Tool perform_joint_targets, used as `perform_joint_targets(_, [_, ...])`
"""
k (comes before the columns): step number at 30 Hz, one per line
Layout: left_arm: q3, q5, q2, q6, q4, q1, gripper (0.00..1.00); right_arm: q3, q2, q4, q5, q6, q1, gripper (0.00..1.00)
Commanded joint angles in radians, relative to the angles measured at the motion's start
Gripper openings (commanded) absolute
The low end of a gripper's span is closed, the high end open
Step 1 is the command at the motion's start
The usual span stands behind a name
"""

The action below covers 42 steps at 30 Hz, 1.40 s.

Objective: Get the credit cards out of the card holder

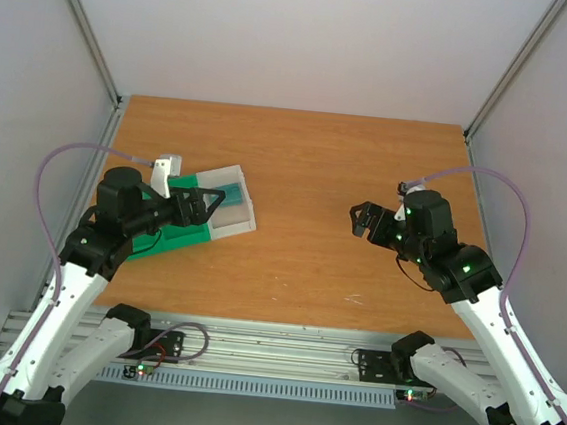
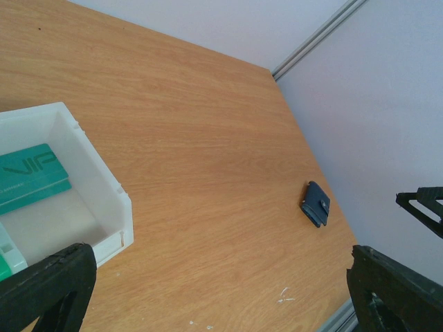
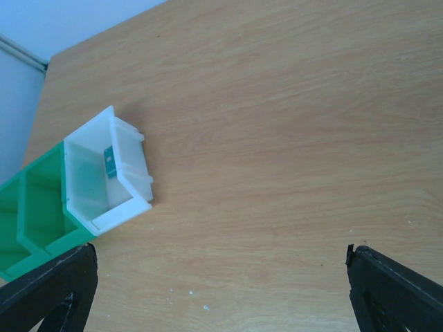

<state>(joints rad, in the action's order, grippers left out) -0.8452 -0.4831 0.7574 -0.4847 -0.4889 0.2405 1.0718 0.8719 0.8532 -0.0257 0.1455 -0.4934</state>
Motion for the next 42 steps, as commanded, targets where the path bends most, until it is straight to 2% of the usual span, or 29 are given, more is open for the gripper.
perform_joint_targets(1, [-0.025, -0.001, -0.03, 0.033, 0.03, -0.007, 0.99, -0.008, -0.005, -0.007, -0.051, 0.031, 0.005, 0.99])
perform_joint_targets(8, [0.002, 0.021, -0.073, 0.038, 0.04, -0.006, 0.99, 0.061, 0.099, 0.096, -0.208, 0.032, 0.006, 0.99])
perform_joint_targets(12, [0.027, -0.013, -0.065, 0.043, 0.035, -0.007, 0.99, 0.036, 0.165, 0.099, -0.377, 0.021, 0.007, 0.98])
perform_joint_targets(16, [0.023, 0.015, -0.041, 0.042, -0.002, -0.006, 0.99, 0.069, 0.278, 0.15, -0.504, 0.039, 0.029, 0.97])
perform_joint_targets(18, [0.035, 0.028, -0.036, 0.041, -0.004, -0.007, 0.99, 0.079, 0.323, 0.159, -0.521, 0.057, 0.055, 0.94])
perform_joint_targets(23, [0.06, 0.036, -0.031, 0.041, 0.003, -0.007, 0.99, 0.042, 0.398, 0.098, -0.547, 0.058, 0.131, 0.74])
perform_joint_targets(29, [0.056, 0.023, -0.017, 0.049, -0.012, -0.006, 0.99, 0.026, 0.512, 0.062, -0.491, 0.049, 0.301, 0.71])
perform_joint_targets(34, [0.047, 0.018, -0.027, 0.061, -0.022, -0.007, 0.99, -0.024, 0.552, -0.026, -0.353, 0.032, 0.464, 0.71])
perform_joint_targets(39, [0.047, 0.024, -0.035, 0.06, -0.02, -0.005, 0.99, -0.042, 0.628, -0.071, -0.279, 0.017, 0.597, 0.78])
perform_joint_targets(42, [0.046, 0.031, -0.039, 0.065, -0.024, -0.005, 0.99, -0.079, 0.642, -0.129, -0.189, 0.038, 0.684, 0.78])
